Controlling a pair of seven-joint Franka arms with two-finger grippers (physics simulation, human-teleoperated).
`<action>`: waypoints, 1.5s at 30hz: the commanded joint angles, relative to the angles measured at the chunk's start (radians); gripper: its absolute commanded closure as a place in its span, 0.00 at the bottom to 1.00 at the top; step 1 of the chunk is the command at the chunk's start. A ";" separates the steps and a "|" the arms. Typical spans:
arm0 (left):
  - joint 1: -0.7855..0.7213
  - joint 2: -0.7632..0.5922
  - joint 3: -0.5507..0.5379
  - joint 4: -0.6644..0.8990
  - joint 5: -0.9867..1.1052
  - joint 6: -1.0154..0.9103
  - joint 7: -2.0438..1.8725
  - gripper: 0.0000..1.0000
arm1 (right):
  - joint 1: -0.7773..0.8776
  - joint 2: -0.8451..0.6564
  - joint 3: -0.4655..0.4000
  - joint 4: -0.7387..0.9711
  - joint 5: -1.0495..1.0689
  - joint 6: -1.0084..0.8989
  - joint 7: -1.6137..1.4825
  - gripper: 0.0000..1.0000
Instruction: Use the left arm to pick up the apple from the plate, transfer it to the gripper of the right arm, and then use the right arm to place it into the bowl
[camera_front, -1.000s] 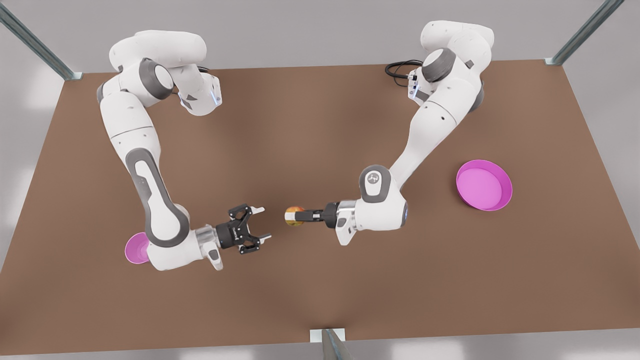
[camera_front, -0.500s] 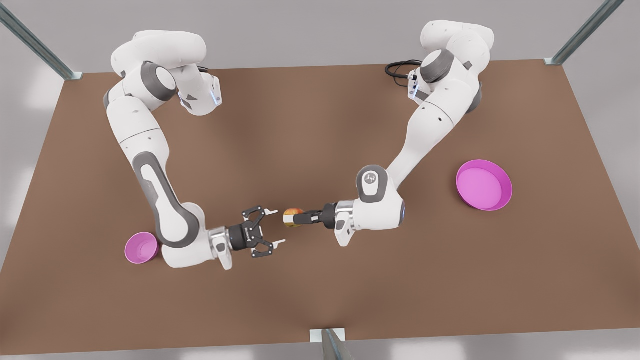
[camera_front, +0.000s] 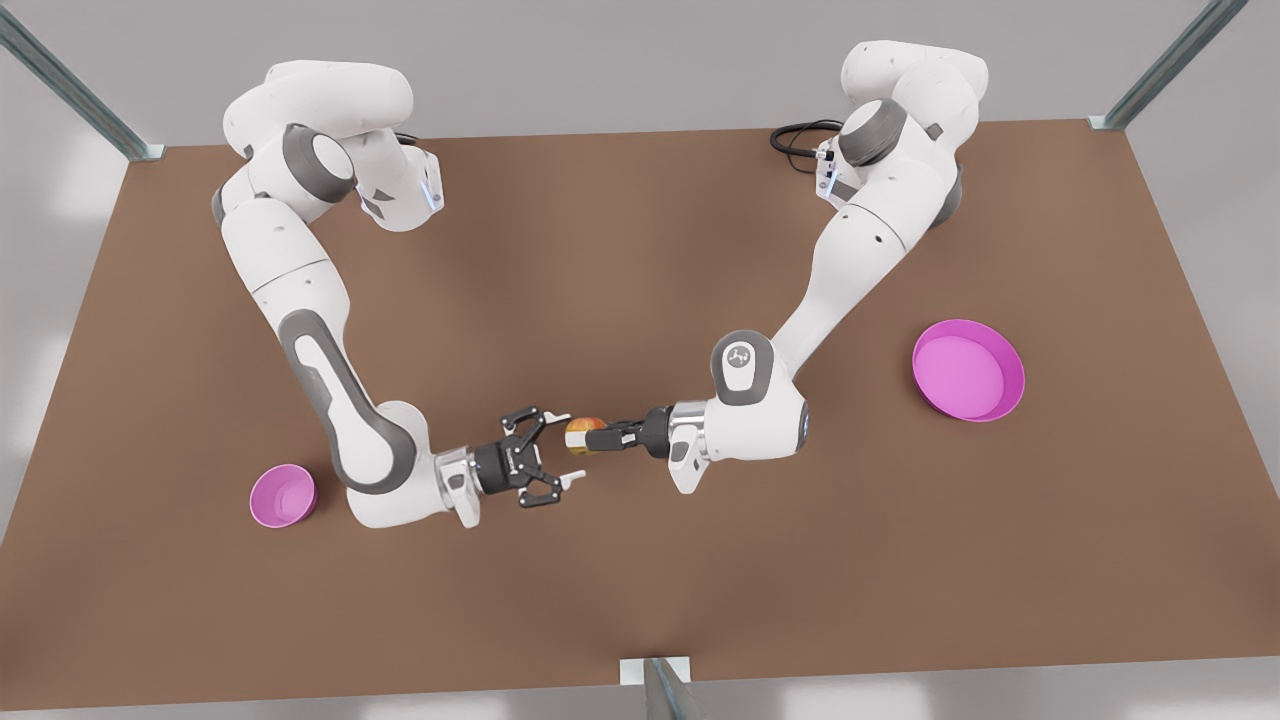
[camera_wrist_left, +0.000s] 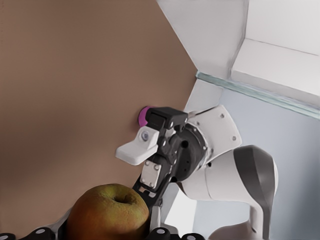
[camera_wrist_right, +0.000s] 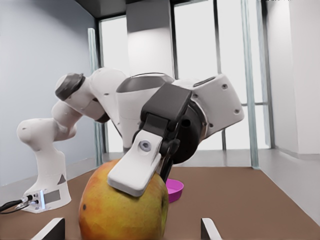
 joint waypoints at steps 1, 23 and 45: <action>0.000 0.000 -0.001 -0.001 -0.013 -0.001 0.019 0.40 | -0.003 -0.001 0.004 -0.002 0.000 -0.005 -0.147 0.00; -0.015 -0.003 -0.001 0.001 -0.013 0.034 0.015 0.40 | 0.032 0.018 0.027 -0.008 0.049 0.017 -0.145 0.00; -0.015 0.000 0.001 -0.004 -0.008 0.033 0.016 0.37 | 0.035 0.018 0.027 0.001 0.049 0.029 -0.136 0.50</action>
